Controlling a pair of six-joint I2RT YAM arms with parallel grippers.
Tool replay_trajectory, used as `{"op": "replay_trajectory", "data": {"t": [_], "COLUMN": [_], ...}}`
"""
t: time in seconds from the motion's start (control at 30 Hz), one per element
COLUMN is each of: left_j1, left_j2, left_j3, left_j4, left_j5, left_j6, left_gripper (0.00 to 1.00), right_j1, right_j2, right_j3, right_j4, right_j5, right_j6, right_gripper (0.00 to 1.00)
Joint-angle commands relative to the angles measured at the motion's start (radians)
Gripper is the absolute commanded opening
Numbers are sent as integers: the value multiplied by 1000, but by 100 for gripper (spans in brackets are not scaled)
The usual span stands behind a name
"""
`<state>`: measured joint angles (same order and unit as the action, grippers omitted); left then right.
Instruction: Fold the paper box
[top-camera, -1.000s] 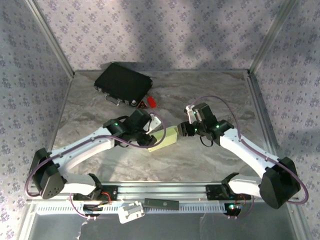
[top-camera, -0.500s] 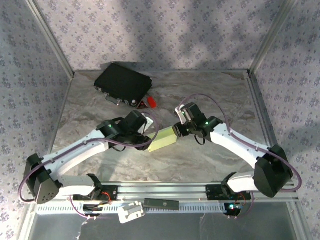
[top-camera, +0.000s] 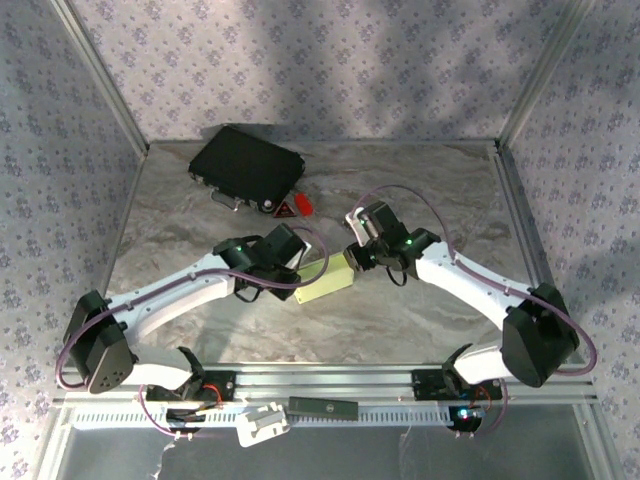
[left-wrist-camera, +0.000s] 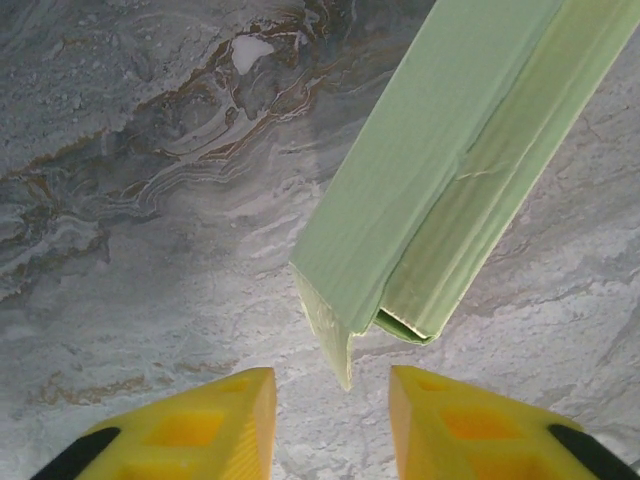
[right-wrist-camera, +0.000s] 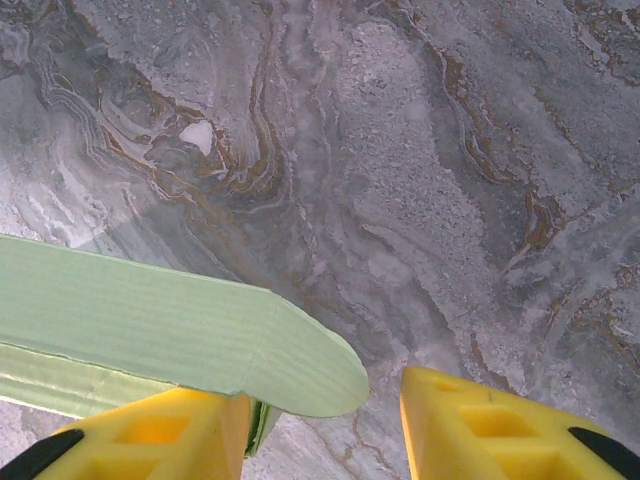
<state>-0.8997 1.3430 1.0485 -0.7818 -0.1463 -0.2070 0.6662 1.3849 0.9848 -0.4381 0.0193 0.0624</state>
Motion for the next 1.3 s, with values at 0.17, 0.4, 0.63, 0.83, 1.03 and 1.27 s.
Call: {"op": "replay_trajectory", "data": {"t": [0.17, 0.4, 0.63, 0.83, 1.03, 1.27], "left_j1": [-7, -7, -4, 7, 18, 29], "left_j2": [11, 21, 43, 69, 85, 86], "left_j3": [40, 54, 91, 123, 134, 146], "left_j4": [16, 20, -3, -26, -40, -35], "left_j5": [-23, -22, -13, 8, 11, 29], "left_j6": [-2, -10, -43, -80, -85, -99], "left_gripper": [21, 10, 6, 3, 1, 2], "right_j1": [-4, -4, -3, 1, 7, 12], "right_j2": [9, 10, 11, 20, 23, 29], "right_j3": [51, 54, 57, 65, 76, 74], "right_j4": [-31, -32, -32, -29, -31, -36], "right_j5": [-14, -41, -41, -33, -6, 7], "right_j6": [-32, -36, -40, -39, -39, -36], "right_gripper": [40, 30, 23, 12, 2, 0]}}
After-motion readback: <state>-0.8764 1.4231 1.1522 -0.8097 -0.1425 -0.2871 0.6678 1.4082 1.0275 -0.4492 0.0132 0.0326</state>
